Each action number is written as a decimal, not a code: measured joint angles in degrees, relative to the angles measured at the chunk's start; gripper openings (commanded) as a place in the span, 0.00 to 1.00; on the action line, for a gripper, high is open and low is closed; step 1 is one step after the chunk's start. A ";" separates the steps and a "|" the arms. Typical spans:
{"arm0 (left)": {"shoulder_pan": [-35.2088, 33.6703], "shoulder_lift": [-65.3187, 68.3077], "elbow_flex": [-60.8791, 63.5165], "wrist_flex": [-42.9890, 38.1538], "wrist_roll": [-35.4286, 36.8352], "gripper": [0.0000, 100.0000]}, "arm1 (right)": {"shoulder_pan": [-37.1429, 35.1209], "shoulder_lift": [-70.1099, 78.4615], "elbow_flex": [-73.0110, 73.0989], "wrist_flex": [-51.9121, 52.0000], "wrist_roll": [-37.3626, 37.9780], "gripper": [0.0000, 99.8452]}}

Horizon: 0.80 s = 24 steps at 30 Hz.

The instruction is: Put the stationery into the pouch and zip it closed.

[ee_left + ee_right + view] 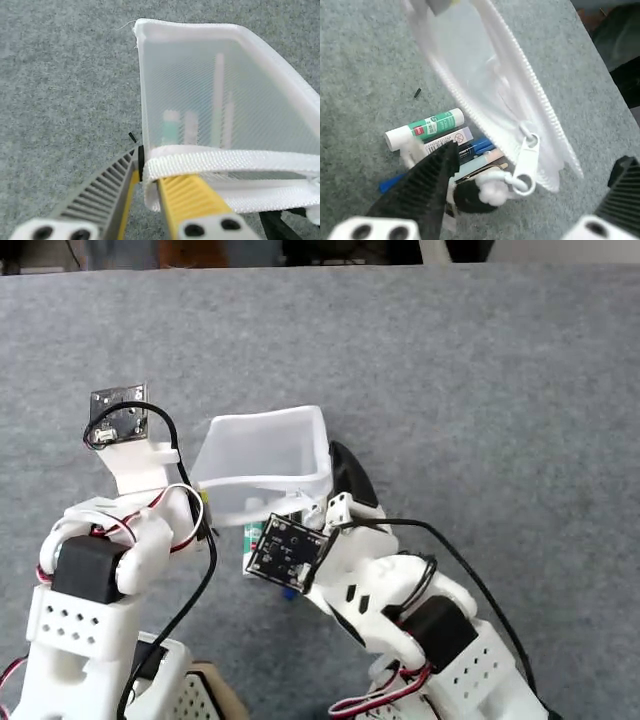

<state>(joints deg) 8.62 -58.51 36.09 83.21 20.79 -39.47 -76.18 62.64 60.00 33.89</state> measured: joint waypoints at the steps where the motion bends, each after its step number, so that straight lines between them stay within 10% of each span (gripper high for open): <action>1: 0.00 0.00 0.00 0.00 0.00 0.03 | 0.00 0.00 0.18 0.00 0.00 0.38; 10: -0.26 0.00 1.23 0.00 -2.20 0.03 | 0.09 -0.18 2.73 -2.90 0.00 0.01; 24: -0.44 -0.44 1.05 0.00 -2.29 0.03 | 0.26 0.00 -1.49 -3.52 0.35 0.01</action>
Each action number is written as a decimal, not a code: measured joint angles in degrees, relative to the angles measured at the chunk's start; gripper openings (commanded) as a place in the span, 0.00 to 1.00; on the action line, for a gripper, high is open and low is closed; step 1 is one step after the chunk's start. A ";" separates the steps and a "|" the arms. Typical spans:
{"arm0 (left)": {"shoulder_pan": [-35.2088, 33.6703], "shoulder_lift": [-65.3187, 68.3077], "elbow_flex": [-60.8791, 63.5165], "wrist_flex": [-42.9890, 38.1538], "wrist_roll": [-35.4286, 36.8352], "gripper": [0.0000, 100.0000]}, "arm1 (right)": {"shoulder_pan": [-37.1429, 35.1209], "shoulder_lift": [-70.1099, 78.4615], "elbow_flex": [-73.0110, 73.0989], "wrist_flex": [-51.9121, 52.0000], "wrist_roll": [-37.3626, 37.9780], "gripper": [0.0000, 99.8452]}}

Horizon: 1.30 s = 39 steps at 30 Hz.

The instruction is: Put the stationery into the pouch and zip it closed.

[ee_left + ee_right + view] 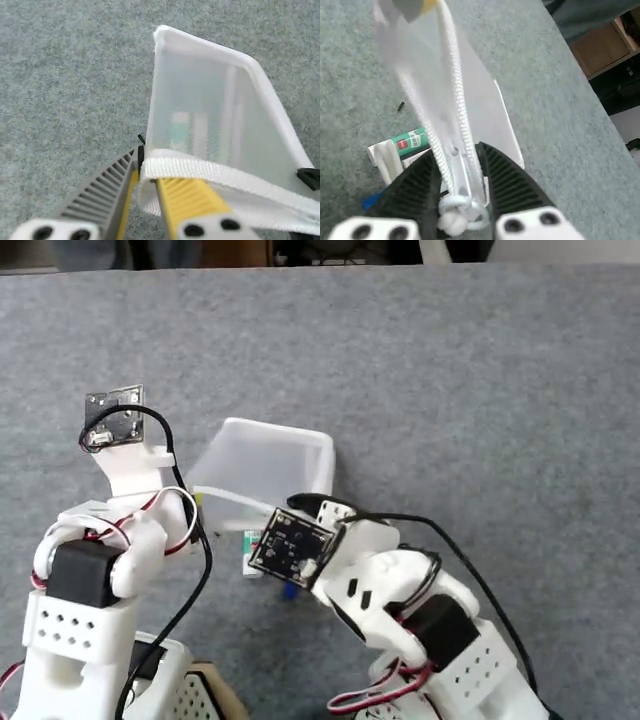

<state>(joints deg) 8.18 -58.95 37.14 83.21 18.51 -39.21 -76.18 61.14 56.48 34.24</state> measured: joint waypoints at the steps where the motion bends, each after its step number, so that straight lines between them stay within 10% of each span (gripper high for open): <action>1: 0.00 0.00 -0.09 0.00 0.00 0.03 | 0.00 0.00 -0.97 1.05 0.00 0.01; 39: -2.73 0.00 -1.05 0.09 0.09 0.04 | -0.97 0.00 -3.25 3.60 0.00 0.01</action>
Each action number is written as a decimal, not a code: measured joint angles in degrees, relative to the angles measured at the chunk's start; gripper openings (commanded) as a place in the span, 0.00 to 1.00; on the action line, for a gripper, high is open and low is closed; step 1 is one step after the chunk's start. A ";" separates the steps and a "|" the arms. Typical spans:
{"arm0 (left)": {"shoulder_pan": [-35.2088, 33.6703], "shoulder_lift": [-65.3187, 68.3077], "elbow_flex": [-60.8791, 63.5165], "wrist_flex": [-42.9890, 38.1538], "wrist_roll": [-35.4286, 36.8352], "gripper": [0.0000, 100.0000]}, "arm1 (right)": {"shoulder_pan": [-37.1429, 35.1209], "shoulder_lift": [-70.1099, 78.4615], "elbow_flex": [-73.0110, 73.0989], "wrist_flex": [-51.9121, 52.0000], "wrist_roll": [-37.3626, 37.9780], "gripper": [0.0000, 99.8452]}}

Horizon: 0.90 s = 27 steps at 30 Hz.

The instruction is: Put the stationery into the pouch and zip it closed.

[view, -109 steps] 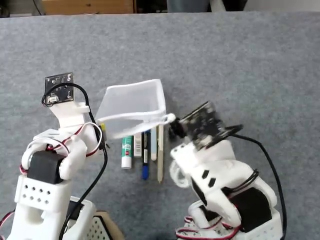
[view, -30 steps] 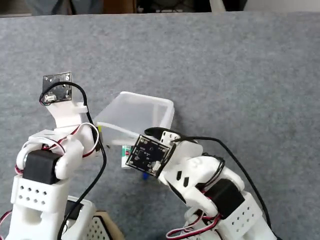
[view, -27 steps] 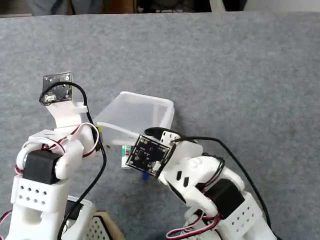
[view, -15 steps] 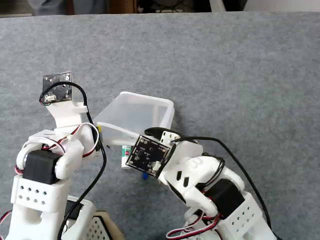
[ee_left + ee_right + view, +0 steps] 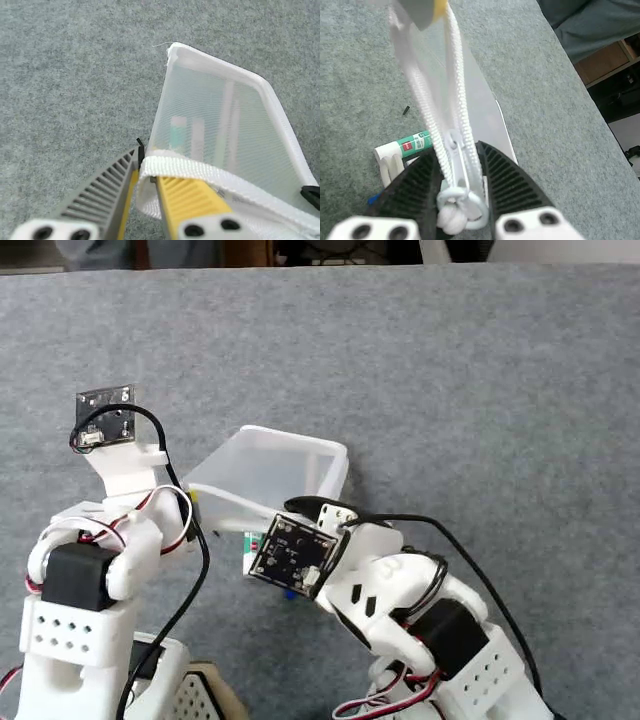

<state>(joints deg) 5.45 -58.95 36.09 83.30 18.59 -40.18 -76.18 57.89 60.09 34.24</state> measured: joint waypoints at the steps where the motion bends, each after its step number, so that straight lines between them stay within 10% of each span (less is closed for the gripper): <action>1: 0.00 0.00 0.00 0.00 0.00 0.07 | -0.09 0.00 0.00 0.00 0.00 0.01; 27: -1.05 -0.09 10.02 -11.78 -0.26 0.04 | -0.35 0.00 -2.99 1.58 -0.09 0.01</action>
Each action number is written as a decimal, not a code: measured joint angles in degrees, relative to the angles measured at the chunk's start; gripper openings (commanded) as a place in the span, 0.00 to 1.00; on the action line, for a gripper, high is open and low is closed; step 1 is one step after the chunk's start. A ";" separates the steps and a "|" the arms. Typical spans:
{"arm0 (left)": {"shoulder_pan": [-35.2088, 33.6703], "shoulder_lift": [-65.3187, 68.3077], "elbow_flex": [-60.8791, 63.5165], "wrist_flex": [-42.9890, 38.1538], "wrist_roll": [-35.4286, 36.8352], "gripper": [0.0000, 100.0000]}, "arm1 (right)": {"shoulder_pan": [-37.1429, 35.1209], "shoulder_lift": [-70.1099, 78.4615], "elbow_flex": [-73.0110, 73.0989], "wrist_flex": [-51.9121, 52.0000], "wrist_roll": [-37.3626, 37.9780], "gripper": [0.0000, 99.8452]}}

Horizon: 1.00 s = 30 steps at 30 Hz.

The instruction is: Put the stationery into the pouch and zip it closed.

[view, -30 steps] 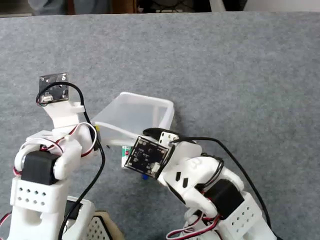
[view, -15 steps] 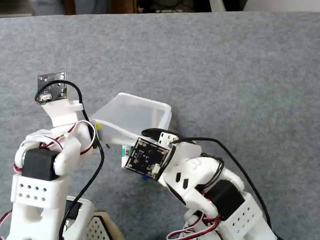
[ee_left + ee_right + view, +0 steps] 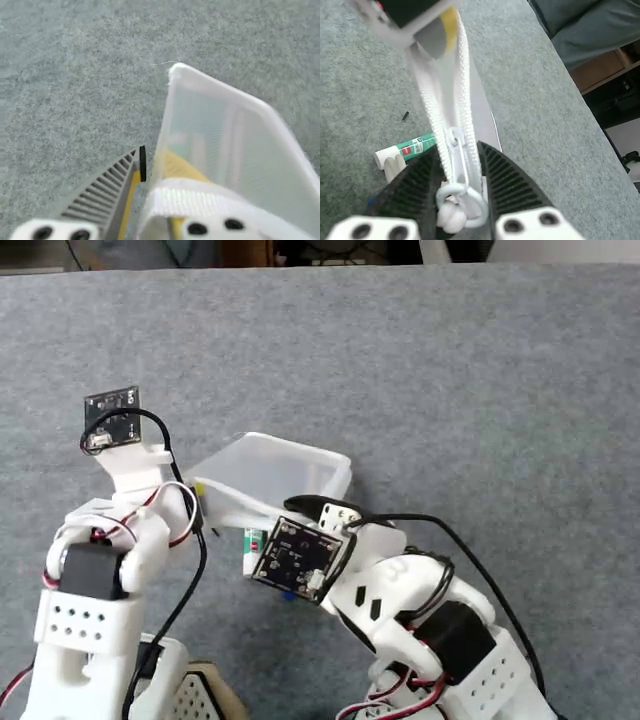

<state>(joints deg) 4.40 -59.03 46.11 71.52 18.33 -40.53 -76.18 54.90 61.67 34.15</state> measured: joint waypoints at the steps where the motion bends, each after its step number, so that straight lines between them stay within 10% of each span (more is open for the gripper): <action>1: 0.00 -0.18 0.00 0.00 0.00 0.03 | 0.00 0.00 0.00 0.00 0.00 0.01; 30: 0.00 0.53 -24.53 28.57 0.88 0.03 | -0.62 -0.53 -7.12 5.63 -10.11 0.01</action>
<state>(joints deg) 4.40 -58.51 21.58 100.09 19.21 -41.14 -76.70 47.78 67.30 24.04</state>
